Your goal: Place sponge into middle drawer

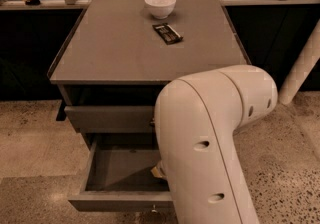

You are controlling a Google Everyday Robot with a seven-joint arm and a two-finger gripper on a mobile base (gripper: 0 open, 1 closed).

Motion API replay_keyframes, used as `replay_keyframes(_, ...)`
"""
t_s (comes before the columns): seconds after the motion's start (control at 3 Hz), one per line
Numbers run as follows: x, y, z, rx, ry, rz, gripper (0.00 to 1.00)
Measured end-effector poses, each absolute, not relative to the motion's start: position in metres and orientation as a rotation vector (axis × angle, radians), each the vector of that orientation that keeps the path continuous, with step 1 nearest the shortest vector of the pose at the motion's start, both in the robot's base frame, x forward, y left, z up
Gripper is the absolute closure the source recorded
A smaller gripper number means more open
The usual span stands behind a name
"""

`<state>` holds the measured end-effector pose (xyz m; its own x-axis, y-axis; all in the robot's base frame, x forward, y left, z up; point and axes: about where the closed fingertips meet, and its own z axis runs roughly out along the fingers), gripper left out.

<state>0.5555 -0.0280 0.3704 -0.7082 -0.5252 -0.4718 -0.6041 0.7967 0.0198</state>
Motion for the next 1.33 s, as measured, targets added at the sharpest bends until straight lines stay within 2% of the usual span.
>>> replay_keyframes(0.33,0.5539,-0.0285,0.3659,-0.845,2.540,0.239,1.00)
replay_keyframes(0.67,0.5539,-0.0285,0.3659,-0.845,2.540,0.239,0.81)
replay_keyframes(1.33,0.5539,-0.0285,0.3659,-0.845,2.540,0.239,0.35)
